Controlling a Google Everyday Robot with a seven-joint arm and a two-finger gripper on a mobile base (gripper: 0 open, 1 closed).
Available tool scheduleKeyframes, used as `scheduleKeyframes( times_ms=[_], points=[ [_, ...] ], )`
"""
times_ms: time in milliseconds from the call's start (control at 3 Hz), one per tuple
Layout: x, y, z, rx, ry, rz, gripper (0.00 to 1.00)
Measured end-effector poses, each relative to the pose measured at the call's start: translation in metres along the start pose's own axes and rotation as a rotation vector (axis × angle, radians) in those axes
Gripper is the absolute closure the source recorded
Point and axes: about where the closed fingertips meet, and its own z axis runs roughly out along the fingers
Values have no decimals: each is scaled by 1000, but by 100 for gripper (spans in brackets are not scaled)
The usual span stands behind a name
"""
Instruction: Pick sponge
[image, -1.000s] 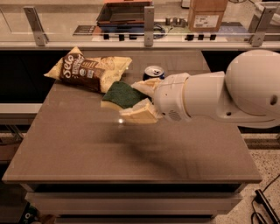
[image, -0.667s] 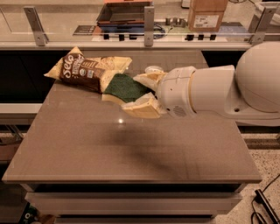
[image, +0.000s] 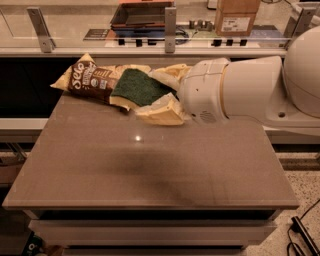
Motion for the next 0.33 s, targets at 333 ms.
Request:
scheduleKeyframes(
  times_ms=[333],
  points=[
    [0, 0, 0, 0, 0, 0, 100]
  ],
)
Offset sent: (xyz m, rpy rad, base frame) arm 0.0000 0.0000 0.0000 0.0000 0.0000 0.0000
